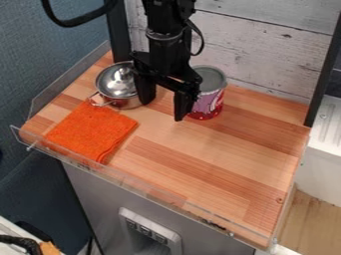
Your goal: Move the orange cloth to the right side of the table
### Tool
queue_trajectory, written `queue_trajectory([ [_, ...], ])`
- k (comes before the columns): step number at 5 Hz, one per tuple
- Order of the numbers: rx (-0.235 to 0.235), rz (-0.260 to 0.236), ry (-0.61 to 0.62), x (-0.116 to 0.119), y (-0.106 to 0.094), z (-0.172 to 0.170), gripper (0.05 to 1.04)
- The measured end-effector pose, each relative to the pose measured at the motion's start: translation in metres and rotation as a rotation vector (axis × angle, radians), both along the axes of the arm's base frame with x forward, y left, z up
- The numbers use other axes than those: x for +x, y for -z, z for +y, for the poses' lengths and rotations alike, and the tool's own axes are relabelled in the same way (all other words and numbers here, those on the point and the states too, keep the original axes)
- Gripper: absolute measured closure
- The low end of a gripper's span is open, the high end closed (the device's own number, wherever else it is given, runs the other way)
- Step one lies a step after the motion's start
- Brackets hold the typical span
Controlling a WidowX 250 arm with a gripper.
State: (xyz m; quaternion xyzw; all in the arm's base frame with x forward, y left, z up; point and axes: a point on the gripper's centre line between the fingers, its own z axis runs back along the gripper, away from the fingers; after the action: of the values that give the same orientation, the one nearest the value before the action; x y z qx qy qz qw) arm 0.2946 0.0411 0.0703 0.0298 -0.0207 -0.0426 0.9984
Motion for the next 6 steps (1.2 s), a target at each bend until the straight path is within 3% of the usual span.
queue_trajectory([
  [1, -0.003, 0.025, 0.007, -0.003, 0.009, 0.0, 0.083],
  [3, -0.017, 0.001, -0.049, -0.021, 0.022, 0.047, 0.083],
  [5, -0.019, -0.1, -0.109, -0.032, 0.036, 0.099, 0.082],
  [6, 0.009, -0.107, -0.129, -0.031, 0.05, 0.108, 0.083],
])
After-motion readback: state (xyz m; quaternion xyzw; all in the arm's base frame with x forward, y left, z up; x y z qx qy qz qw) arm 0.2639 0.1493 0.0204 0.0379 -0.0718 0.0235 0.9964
